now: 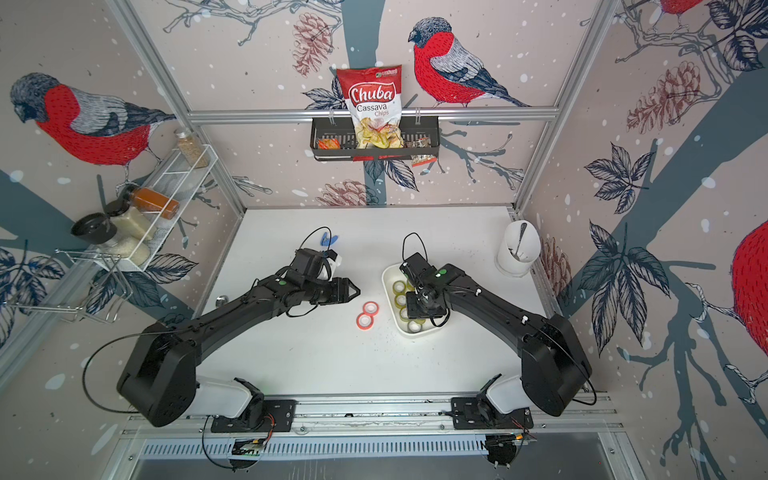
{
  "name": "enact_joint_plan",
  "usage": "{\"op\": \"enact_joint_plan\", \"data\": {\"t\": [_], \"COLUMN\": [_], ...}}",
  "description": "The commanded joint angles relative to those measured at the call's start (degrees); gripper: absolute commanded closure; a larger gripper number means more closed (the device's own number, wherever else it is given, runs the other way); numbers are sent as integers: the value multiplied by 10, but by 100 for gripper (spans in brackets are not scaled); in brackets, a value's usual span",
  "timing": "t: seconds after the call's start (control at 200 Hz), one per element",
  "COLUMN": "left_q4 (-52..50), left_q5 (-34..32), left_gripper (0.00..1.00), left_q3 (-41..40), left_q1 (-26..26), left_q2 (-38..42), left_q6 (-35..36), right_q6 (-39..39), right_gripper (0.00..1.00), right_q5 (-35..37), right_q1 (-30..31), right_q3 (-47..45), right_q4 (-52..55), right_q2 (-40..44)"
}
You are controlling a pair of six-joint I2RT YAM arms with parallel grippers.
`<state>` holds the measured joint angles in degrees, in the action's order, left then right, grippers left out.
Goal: Put the transparent tape into the storage box
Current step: Place the tape in the storage box.
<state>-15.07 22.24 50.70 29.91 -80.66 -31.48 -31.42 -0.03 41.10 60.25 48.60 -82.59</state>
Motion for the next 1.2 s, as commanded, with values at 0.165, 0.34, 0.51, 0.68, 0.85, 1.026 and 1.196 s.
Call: {"op": "enact_joint_plan", "data": {"t": [0.165,0.34,0.51,0.68,0.85,1.026,1.196], "left_q4": [17,15,18,16,16,14,9], "left_q5": [-13,-17,-17,-16,-18,-20,-26], "left_gripper": [31,30,30,30,30,30,30], "left_q3": [-14,-18,-17,-15,-16,-15,-13], "left_q1": [4,3,3,4,4,4,4], "left_q2": [10,8,2,-5,-6,-8,-5], "left_q6": [5,10,12,14,14,15,16], "right_q6": [-3,-15,-14,-11,-6,1,5], "right_gripper": [52,52,52,52,52,52,53], "right_q5": [-22,-14,-11,-12,-14,-16,-14], "right_q1": [-7,-15,-30,-44,-50,-50,-54], "right_q3": [-26,-45,-63,-76,-74,-75,-82], "right_q4": [-5,-25,-36,-48,-55,-70,-82], "right_q2": [-9,-6,-11,-13,-22,-44,-59]}}
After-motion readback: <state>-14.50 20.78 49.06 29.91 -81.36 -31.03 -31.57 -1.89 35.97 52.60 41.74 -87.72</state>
